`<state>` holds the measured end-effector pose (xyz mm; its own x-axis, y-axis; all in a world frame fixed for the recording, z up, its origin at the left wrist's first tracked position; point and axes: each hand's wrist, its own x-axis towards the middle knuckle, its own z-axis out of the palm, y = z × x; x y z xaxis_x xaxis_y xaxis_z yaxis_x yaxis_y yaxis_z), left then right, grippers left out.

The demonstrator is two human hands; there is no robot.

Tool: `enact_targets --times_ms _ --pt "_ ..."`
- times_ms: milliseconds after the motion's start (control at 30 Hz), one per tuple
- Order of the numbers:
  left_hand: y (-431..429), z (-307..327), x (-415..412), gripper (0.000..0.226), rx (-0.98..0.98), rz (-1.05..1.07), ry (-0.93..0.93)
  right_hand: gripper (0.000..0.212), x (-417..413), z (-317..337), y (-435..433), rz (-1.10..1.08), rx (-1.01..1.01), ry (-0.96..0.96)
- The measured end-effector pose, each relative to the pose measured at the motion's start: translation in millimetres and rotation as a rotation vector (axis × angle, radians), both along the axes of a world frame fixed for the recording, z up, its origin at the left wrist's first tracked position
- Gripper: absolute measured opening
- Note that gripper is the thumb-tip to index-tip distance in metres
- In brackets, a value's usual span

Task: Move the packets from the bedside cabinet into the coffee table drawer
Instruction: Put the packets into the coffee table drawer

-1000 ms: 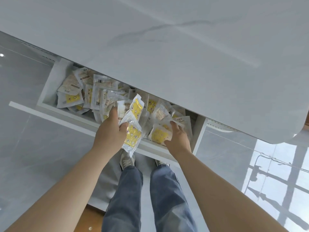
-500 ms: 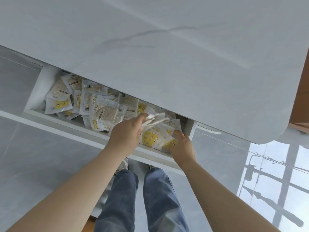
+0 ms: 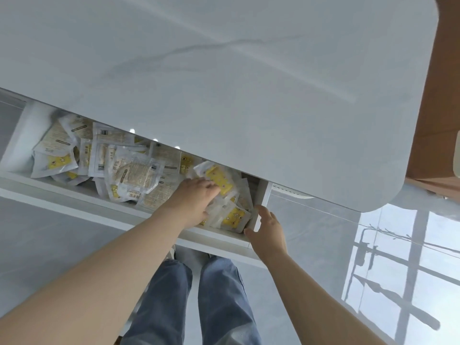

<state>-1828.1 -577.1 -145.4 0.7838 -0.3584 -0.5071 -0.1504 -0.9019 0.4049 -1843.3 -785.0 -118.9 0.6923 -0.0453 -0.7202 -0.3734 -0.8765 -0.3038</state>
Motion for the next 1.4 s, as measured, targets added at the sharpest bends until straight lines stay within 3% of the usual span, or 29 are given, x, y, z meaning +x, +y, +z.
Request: enact_targets --times_ms 167,333,600,767,867,1033,1400 --pt "5.5 -4.2 -6.1 0.054 0.054 0.078 0.129 0.058 -0.5 -2.2 0.6 -0.023 0.002 0.002" --pt "14.5 6.3 -10.5 0.050 0.013 0.160 0.143 0.058 -3.4 2.2 7.3 -0.029 0.021 0.003" --pt "20.3 89.4 -11.1 0.042 -0.098 0.338 0.108 0.044 -1.9 58.1 15.7 -0.051 -0.008 -0.037" --pt "22.2 174.9 5.3 0.048 -0.125 0.345 0.028 0.042 13.5 134.6 22.3 -0.052 0.008 -0.126" --pt "22.1 232.9 15.5 0.041 -0.086 0.311 0.023 0.039 23.3 199.8 23.1 0.040 0.034 -0.153" --pt "8.0 340.9 23.5 0.049 -0.115 0.207 -0.044 0.044 30.5 319.2 0.7 0.186 0.017 -0.280" --pt "-99.9 539.2 51.7 0.044 -0.249 0.020 -0.315 0.041 10.2 516.6 -129.0 -0.127 0.007 -0.687"
